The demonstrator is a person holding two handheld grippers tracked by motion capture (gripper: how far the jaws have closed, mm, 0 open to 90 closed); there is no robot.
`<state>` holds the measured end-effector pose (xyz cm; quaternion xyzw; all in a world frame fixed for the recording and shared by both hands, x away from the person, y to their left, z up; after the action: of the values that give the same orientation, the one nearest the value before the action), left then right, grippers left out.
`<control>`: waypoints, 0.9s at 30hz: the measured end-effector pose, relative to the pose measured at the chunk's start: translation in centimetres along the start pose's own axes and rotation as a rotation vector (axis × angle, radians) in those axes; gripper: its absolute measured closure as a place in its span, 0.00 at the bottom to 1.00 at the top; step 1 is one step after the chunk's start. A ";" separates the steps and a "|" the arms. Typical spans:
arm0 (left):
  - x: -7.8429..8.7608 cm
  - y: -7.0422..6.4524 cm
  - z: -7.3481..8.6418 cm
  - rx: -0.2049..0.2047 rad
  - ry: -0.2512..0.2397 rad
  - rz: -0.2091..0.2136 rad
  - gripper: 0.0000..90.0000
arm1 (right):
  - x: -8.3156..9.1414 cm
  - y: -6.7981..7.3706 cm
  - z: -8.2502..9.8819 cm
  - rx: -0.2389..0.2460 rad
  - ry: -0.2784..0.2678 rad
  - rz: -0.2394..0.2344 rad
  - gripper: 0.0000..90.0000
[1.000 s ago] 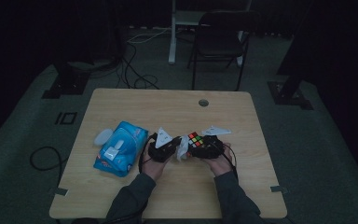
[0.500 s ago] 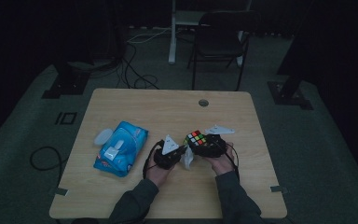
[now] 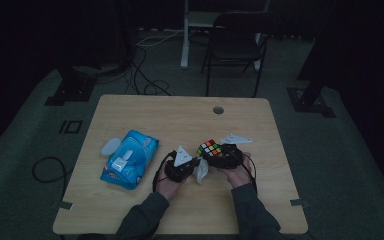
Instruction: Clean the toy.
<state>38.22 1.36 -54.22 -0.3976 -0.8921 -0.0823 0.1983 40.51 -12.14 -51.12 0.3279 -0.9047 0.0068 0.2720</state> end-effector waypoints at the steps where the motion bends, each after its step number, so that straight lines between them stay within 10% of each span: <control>1: 0.1 0.2 -0.1 0.004 -0.004 -0.006 0.98 | 0.0 0.0 0.0 0.003 0.001 -0.002 0.38; 15: 0.4 3.2 -0.3 0.069 -0.015 -0.066 0.98 | 0.1 0.7 -0.2 0.015 -0.001 -0.022 0.38; 27: -0.3 2.7 0.2 0.077 0.008 -0.055 0.98 | 0.4 0.8 -0.5 -0.009 -0.020 -0.038 0.38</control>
<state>40.37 3.05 -54.52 -0.3648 -0.9043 -0.0546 0.2146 40.06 -11.65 -50.39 0.3439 -0.9009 -0.0058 0.2645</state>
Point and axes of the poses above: each handheld gripper's, and its own axes: x roughly backward along the jaws, z roughly out of its underside, y roughly to its left, the point moved 6 cm from there along -x, roughly forward along the jaws, and after that the axes turned 4 degrees about -y, right-handed, at the moved point
